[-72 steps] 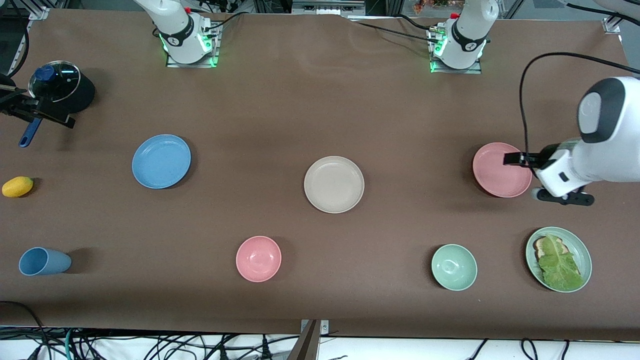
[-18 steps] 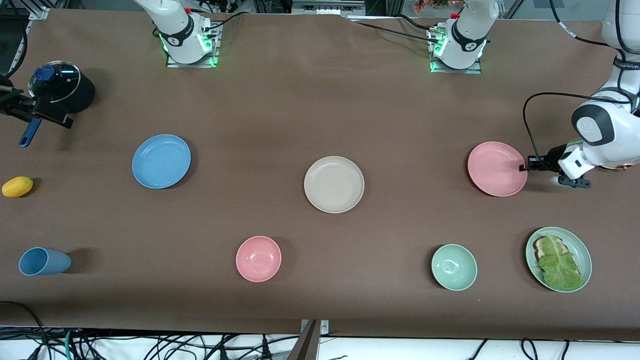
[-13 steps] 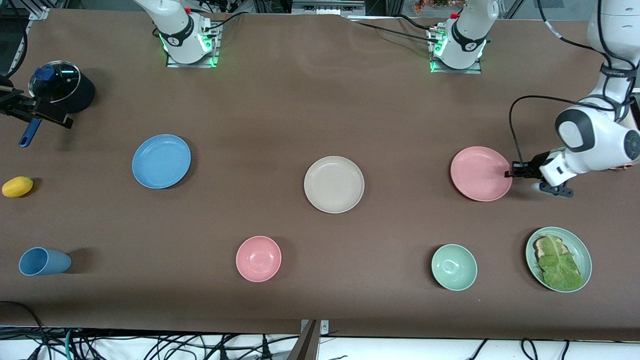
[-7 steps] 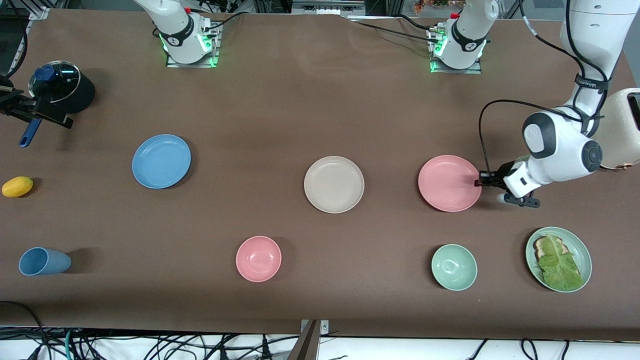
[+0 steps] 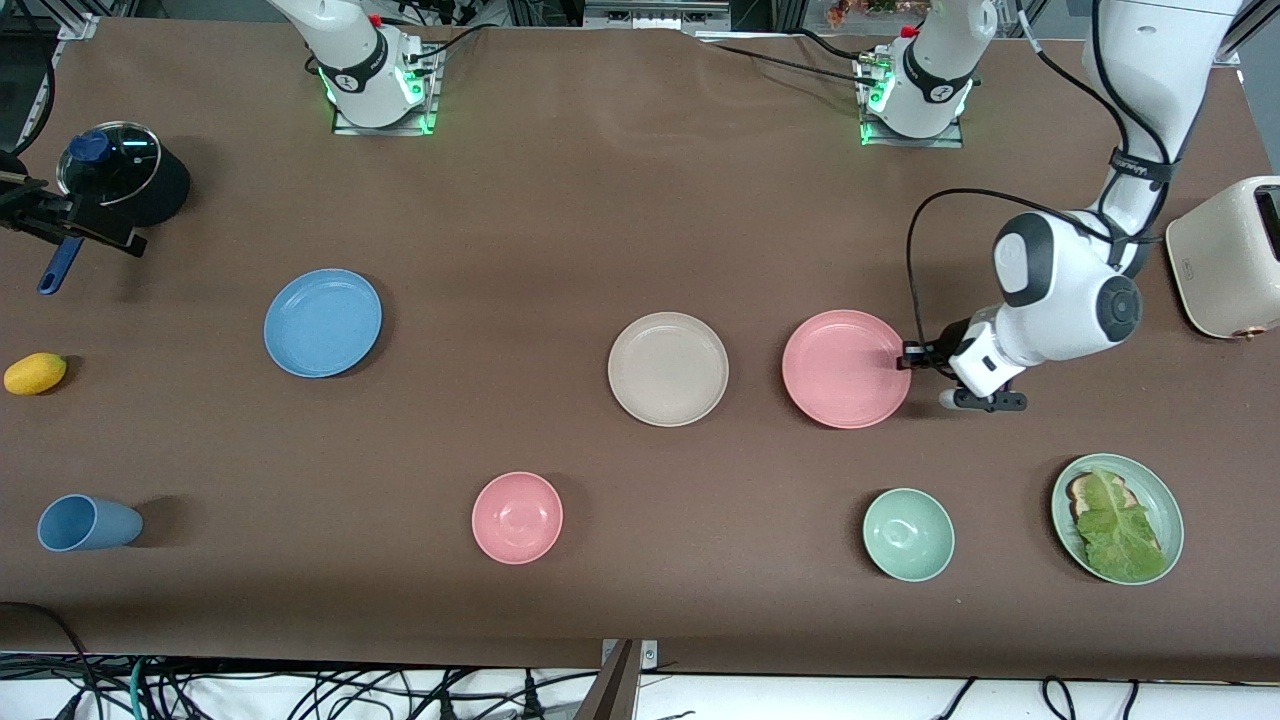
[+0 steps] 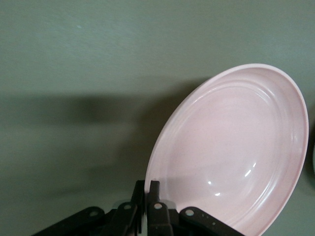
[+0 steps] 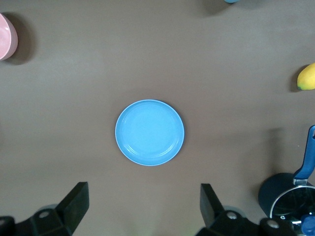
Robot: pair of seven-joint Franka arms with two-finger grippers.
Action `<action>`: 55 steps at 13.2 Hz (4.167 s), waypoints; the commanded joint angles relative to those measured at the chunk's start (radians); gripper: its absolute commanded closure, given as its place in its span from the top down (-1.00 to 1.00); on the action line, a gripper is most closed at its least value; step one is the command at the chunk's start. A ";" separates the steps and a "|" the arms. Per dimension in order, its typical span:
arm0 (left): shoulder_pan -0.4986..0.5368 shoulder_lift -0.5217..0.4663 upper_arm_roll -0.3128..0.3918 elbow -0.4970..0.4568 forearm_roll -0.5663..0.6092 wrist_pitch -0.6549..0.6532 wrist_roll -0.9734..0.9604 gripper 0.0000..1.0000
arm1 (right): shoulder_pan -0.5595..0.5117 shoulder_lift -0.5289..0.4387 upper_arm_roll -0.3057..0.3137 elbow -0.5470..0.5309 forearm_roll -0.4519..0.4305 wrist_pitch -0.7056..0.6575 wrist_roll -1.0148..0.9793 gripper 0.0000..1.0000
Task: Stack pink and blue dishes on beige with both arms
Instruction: 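Slide the pink plate with the left gripper onto the beige plate, then release the pink plate with the left gripper while the right gripper reaches the blue plate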
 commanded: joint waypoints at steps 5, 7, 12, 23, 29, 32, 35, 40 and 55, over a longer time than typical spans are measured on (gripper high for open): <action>-0.185 -0.015 -0.002 0.064 -0.025 0.003 -0.256 -1.00 | -0.002 -0.006 0.000 0.001 0.000 -0.006 0.005 1.00; -0.230 -0.005 -0.002 0.082 -0.026 0.005 -0.305 -1.00 | -0.003 -0.006 -0.005 0.000 0.000 -0.012 0.005 1.00; -0.340 0.038 -0.002 0.101 -0.026 0.093 -0.407 -1.00 | -0.003 0.003 -0.020 -0.002 -0.005 -0.034 0.005 1.00; -0.449 0.154 -0.001 0.211 -0.022 0.141 -0.534 -1.00 | -0.005 0.001 -0.023 -0.006 0.000 -0.054 0.005 1.00; -0.465 0.186 0.005 0.213 -0.022 0.178 -0.536 -1.00 | -0.002 0.001 -0.020 -0.005 -0.005 -0.068 0.024 1.00; -0.468 0.193 0.010 0.235 -0.016 0.178 -0.534 -1.00 | -0.003 0.004 -0.020 -0.006 -0.003 -0.072 0.024 1.00; -0.468 0.204 0.010 0.245 -0.014 0.178 -0.533 -1.00 | -0.003 0.009 -0.020 -0.005 -0.002 -0.074 0.024 1.00; -0.469 0.204 0.012 0.245 -0.009 0.178 -0.520 -0.02 | -0.005 0.026 -0.022 -0.005 0.000 -0.074 0.024 1.00; -0.451 0.120 0.103 0.248 0.214 0.045 -0.492 0.99 | -0.008 0.145 -0.118 -0.512 0.128 0.587 -0.186 1.00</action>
